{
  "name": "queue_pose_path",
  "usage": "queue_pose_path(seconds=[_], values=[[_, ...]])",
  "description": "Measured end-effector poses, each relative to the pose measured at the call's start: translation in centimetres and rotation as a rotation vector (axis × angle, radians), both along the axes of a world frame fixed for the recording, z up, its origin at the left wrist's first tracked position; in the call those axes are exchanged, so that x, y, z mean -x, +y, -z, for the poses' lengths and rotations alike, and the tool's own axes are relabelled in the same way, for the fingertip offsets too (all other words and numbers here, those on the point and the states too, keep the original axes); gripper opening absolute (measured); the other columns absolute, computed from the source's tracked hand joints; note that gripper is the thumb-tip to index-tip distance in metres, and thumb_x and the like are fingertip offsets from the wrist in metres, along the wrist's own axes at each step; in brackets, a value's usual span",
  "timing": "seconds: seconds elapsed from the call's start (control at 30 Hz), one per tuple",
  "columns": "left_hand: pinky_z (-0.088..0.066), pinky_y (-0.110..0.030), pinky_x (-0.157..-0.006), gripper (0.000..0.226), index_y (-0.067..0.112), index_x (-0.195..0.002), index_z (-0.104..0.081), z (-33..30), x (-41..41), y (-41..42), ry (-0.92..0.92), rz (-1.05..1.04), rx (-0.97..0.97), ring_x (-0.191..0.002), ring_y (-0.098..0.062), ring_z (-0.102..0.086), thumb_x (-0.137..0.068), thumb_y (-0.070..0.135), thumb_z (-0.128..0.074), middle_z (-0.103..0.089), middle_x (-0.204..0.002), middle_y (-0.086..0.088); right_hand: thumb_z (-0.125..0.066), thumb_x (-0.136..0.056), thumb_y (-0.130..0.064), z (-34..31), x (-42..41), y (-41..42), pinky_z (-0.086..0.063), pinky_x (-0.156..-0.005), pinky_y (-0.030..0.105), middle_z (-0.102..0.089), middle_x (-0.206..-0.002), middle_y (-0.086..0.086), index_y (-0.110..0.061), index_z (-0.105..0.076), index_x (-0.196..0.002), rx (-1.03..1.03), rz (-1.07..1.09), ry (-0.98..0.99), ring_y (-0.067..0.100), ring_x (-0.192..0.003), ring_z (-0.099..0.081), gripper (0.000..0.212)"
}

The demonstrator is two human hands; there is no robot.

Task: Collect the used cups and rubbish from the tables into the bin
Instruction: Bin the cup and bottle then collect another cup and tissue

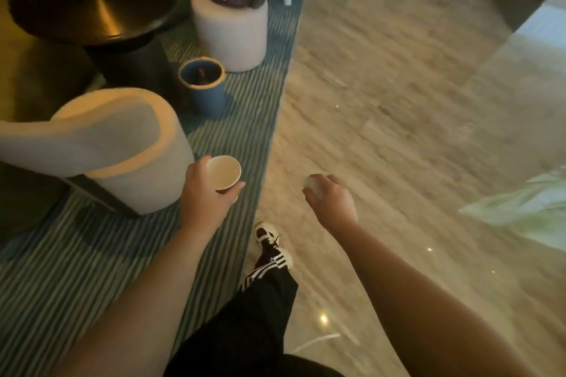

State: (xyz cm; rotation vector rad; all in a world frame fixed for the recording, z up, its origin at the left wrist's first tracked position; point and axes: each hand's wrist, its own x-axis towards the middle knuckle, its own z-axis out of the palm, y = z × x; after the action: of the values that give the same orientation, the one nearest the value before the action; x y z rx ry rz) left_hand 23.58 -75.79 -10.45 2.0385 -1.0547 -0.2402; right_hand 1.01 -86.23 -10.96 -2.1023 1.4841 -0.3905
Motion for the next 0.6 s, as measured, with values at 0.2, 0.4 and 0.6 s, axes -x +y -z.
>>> queue_pose_path(seconds=[0.2,0.4,0.6], values=[[-0.042,-0.033,-0.073,0.072,0.021,-0.122,-0.043,2.6,-10.0,-16.2,0.047,-0.157,-0.006,-0.101,-0.024,-0.053,-0.066,0.049,-0.079,-0.052,-0.114,-0.003,-0.056,-0.091,-0.038,0.6,-9.6,-19.4,-0.037,-0.074,0.025,-0.056,-0.111,0.000,-0.026,-0.058,-0.120,0.030,-0.235,0.064,0.023,-0.101,-0.054,0.032],[-0.039,-0.032,-0.076,0.075,0.018,-0.125,-0.043,1.3,-17.6,-30.3,0.068,-0.230,-0.024,-0.104,-0.025,-0.051,-0.066,0.047,-0.080,-0.051,-0.115,-0.004,-0.056,-0.089,-0.037,-1.9,-20.7,-36.2,-0.045,-0.083,0.031,-0.056,-0.112,0.001,-0.026,-0.059,-0.120,0.002,-0.355,0.017,0.023,-0.103,-0.054,0.032],[-0.042,-0.034,-0.079,0.074,0.021,-0.123,-0.045,0.3,-25.3,-39.5,0.086,-0.363,-0.052,-0.105,-0.023,-0.051,-0.064,0.044,-0.082,-0.050,-0.115,-0.003,-0.050,-0.092,-0.040,-1.2,-30.6,-47.7,-0.049,-0.092,0.039,-0.056,-0.115,0.000,-0.030,-0.058,-0.121,-0.019,-0.523,0.083,0.022,-0.109,-0.054,0.032]])
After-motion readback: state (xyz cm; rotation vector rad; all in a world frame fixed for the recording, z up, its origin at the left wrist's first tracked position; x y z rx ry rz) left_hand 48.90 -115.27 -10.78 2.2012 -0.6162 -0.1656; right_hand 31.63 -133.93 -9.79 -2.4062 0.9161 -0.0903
